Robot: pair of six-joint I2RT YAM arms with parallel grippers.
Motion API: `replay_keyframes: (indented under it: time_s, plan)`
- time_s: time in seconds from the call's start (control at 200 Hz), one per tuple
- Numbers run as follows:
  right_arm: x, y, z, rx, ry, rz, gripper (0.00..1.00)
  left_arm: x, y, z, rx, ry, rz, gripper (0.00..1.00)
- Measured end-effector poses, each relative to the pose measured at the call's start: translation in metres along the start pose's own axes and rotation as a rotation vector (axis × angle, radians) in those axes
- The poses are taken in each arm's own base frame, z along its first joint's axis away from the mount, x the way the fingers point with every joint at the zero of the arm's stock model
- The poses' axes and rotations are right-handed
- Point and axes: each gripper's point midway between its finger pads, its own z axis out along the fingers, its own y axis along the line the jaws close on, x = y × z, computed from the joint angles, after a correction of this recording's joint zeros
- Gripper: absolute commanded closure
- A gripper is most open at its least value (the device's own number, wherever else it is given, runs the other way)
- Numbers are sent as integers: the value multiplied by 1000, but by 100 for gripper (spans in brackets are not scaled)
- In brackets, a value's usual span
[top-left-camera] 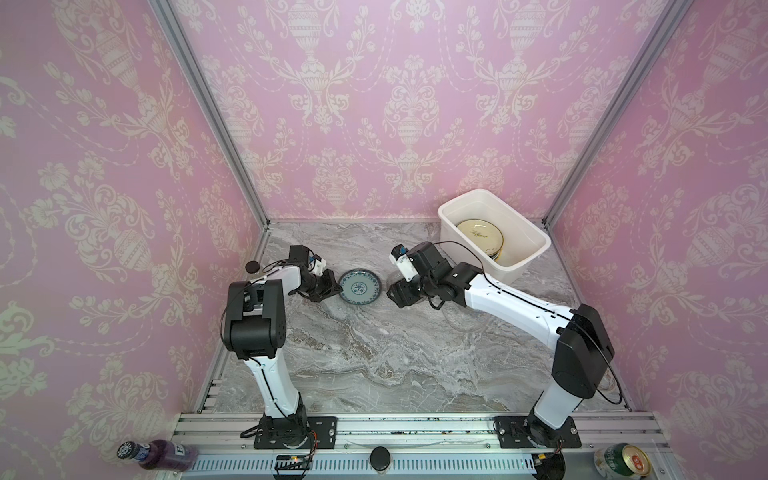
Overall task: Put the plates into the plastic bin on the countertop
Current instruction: 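Close the left gripper on the blue-and-white plate's rim and tilt it up, then hold the blue-and-white plate upright with the left gripper while the right grips its edge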
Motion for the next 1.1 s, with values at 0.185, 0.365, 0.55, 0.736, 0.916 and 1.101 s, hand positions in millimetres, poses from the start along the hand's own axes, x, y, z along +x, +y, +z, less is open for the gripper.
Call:
replay_keyframes:
  time_s: [0.185,0.365,0.55,0.736,0.916,1.101]
  plan:
    - [-27,-24,-23,-103,-63,245,24,7,-25,-44,4,-91,5,99]
    - [-47,-35,-41,-214,-120,400,25,27,-63,-82,63,-154,24,99]
    - [-49,-23,-54,-324,-131,470,27,79,-110,-85,113,-70,84,98]
    - [-39,-21,-51,-347,-117,496,27,129,-147,-85,167,12,115,98]
    - [-22,-29,-56,-313,-113,514,28,139,-166,-98,217,-6,92,98]
    - [-24,-26,-69,-342,-127,509,35,136,-174,-106,246,-34,61,98]
